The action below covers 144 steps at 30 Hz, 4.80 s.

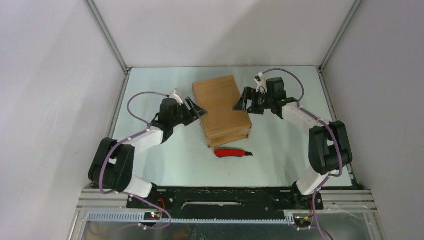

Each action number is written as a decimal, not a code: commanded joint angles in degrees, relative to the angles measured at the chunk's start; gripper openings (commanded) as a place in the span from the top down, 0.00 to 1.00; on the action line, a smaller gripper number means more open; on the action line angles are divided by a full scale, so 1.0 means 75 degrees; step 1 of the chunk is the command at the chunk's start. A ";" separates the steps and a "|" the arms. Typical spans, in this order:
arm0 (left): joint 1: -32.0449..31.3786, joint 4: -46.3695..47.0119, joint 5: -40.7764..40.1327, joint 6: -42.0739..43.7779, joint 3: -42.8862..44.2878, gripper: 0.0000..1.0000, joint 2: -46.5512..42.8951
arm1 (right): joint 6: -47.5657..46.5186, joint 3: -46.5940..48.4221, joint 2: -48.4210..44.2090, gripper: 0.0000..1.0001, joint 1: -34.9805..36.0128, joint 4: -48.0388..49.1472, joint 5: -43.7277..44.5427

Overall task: Unpack the express box
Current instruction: Adjust the express box at the center of the board, then pick up the knife from the center of the board.

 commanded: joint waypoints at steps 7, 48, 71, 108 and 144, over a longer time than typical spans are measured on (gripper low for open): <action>0.0336 0.2160 -0.0831 -0.1322 -0.1891 0.50 -0.0180 | 0.0957 0.0517 -0.1181 0.03 0.1474 -0.0640 0.0845; 0.1247 -0.1493 -0.2494 -0.0316 -0.1302 0.60 -0.0209 | 0.1322 0.1192 -0.0307 0.00 0.2032 -0.0142 0.2072; 0.0908 -0.4461 -0.3100 0.0755 -0.0854 0.29 -0.3920 | 0.2315 -0.1294 -0.3142 0.01 0.3348 -0.3046 0.5553; 0.0818 -0.7492 -0.1984 0.2622 0.1348 0.00 -0.6411 | 0.3737 -0.0938 -0.0596 0.03 0.3443 -0.2321 0.6406; 0.0808 -0.7951 -0.0183 0.2734 0.2490 0.00 -0.6341 | 0.2758 -0.0592 -0.0484 1.00 0.6169 -0.3639 0.7840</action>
